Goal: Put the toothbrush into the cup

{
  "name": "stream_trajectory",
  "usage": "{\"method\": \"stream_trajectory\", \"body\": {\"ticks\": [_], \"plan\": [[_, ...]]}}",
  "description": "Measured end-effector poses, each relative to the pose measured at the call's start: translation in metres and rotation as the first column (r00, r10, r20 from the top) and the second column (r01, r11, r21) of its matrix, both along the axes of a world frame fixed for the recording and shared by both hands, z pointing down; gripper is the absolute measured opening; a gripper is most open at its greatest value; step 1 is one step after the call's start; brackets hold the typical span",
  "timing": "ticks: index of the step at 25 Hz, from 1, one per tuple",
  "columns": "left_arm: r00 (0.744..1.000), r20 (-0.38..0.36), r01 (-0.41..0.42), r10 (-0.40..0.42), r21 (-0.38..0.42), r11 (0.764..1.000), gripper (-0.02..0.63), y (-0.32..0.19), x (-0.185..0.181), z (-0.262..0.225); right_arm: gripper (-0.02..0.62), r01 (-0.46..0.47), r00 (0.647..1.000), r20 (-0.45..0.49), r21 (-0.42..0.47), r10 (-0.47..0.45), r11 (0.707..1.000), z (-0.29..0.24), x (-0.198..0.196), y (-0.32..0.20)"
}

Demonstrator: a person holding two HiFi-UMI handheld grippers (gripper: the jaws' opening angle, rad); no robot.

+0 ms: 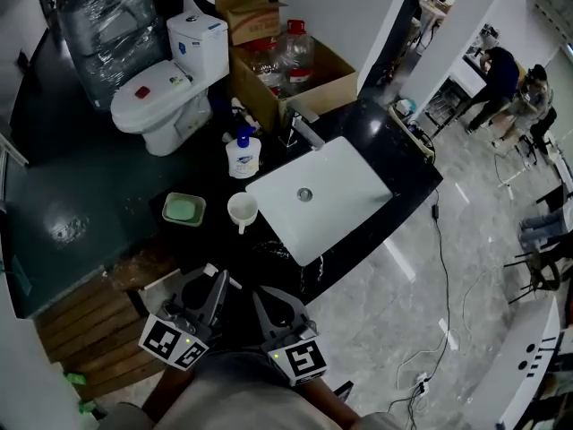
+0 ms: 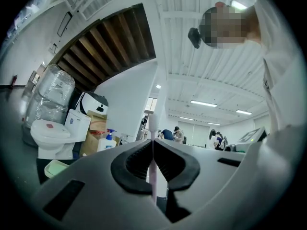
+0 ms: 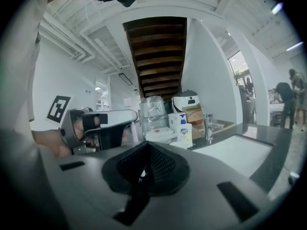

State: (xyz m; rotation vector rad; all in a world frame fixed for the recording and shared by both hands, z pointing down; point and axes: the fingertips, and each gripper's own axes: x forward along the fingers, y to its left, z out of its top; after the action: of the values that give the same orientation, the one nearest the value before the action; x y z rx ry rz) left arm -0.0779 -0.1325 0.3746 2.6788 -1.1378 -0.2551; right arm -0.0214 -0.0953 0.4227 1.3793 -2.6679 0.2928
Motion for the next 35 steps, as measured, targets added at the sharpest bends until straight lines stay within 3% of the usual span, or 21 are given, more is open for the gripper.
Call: {"method": "stream_trajectory", "body": {"ticks": [12, 20, 28, 35], "plan": [[0.993, 0.051, 0.102, -0.104, 0.041, 0.994, 0.018, -0.038, 0.026, -0.001, 0.006, 0.048, 0.994, 0.098, -0.035, -0.044, 0.998, 0.019, 0.029, -0.029], [0.991, 0.062, 0.110, -0.115, 0.075, 0.991, 0.018, -0.085, 0.019, -0.008, 0.006, -0.010, 0.996, 0.087, -0.056, 0.015, 0.998, 0.023, 0.046, -0.050], [0.990, 0.087, 0.101, -0.110, 0.104, 0.989, 0.018, -0.130, 0.019, -0.009, 0.006, 0.010, 0.996, 0.089, -0.085, -0.003, 0.996, 0.032, 0.034, -0.061], [0.988, 0.093, 0.116, -0.123, 0.074, 0.990, 0.018, -0.162, 0.018, 0.010, 0.006, 0.009, 0.998, 0.070, -0.119, 0.000, 0.993, 0.040, 0.035, -0.070]]}}
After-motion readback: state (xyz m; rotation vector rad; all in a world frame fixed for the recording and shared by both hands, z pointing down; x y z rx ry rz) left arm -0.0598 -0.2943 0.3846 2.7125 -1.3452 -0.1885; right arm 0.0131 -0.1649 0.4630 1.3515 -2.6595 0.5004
